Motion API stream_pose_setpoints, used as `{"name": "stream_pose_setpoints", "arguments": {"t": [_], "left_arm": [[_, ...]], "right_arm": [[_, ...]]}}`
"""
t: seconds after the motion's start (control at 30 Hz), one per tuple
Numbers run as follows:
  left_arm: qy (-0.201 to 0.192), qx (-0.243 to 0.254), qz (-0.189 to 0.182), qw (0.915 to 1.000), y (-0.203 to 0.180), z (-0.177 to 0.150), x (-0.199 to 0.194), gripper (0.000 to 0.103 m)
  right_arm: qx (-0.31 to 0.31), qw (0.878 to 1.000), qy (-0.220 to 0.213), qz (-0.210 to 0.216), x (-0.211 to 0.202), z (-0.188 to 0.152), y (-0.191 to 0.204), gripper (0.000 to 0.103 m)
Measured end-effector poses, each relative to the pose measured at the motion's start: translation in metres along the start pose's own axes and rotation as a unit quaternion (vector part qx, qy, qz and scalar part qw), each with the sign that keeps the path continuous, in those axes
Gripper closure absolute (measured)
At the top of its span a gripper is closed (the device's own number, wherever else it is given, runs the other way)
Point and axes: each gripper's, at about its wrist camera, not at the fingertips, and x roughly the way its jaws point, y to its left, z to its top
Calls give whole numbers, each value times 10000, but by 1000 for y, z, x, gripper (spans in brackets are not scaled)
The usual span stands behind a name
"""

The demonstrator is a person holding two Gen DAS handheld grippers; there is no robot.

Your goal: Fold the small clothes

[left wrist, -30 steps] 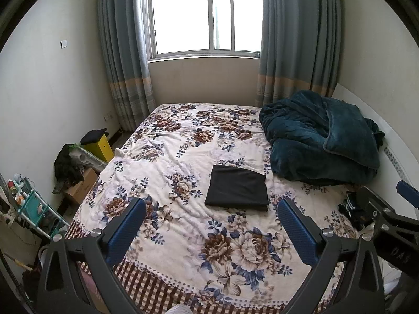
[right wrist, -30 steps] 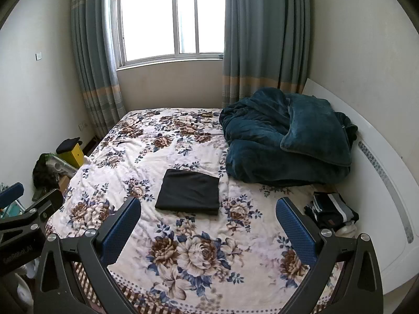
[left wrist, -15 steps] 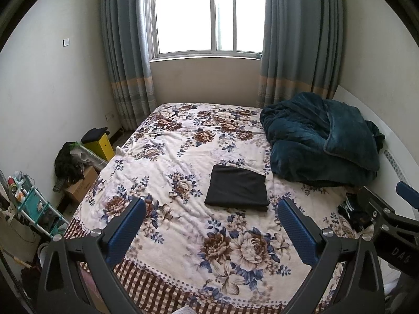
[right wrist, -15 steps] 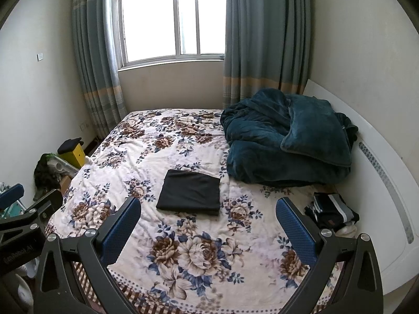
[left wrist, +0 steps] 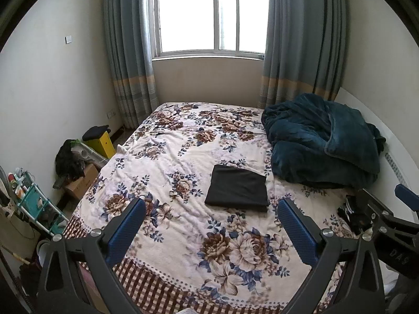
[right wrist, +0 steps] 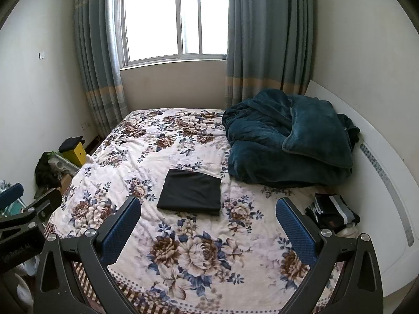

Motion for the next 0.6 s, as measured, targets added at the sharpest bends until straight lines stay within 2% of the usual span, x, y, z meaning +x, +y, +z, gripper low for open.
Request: {"name": "stream_pose_setpoints", "arguments": {"t": [0.6], "left_arm": [[-20, -71, 34, 10000, -7, -1, -5, 0]], "right_arm": [[29, 10000, -9, -44, -2, -4, 4, 0]]}}
